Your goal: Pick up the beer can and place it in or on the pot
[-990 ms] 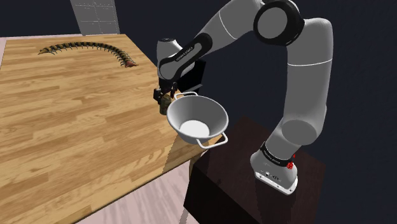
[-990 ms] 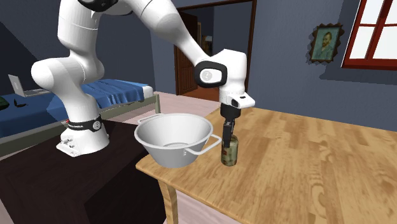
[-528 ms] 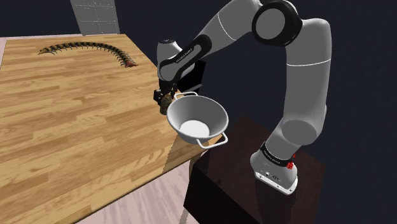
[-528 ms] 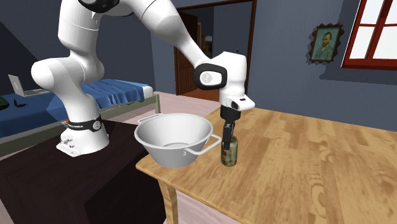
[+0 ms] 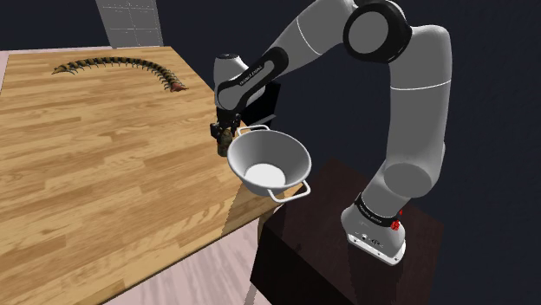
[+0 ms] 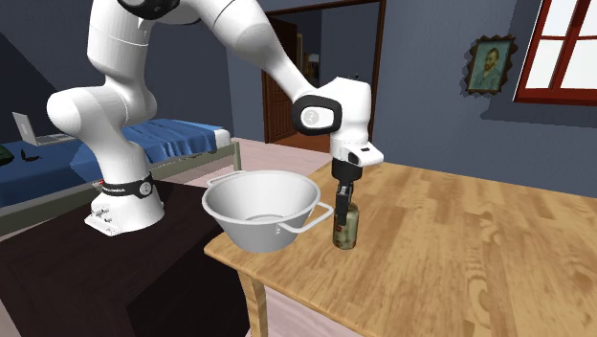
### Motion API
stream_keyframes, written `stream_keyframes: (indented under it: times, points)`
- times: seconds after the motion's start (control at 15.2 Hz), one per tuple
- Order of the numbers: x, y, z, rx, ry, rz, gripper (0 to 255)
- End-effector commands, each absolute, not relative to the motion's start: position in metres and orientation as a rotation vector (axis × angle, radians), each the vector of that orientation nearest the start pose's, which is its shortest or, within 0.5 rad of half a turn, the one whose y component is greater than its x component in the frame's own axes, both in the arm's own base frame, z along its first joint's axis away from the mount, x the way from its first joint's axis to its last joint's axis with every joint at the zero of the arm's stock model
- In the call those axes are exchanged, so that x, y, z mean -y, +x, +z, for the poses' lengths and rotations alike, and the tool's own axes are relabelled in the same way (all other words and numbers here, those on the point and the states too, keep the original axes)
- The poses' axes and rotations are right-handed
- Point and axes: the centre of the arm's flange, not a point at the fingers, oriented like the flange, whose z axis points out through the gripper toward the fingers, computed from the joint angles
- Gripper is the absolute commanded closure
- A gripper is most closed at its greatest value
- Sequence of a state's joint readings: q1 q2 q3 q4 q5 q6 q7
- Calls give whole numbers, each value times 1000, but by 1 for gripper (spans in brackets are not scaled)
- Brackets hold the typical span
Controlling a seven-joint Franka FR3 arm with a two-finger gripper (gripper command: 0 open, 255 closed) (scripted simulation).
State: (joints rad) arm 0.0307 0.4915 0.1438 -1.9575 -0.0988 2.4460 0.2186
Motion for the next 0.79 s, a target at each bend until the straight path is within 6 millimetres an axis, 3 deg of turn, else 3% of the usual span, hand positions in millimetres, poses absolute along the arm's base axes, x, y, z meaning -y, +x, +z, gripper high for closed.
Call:
stream_keyframes:
  times: [0.0,0.13,0.73]
  points:
    - [-105,609,224,25,-3136,-1,255]
    - [-105,609,224,25,-3136,-1,255]
    - [-105,609,272,25,-3136,-1,255]
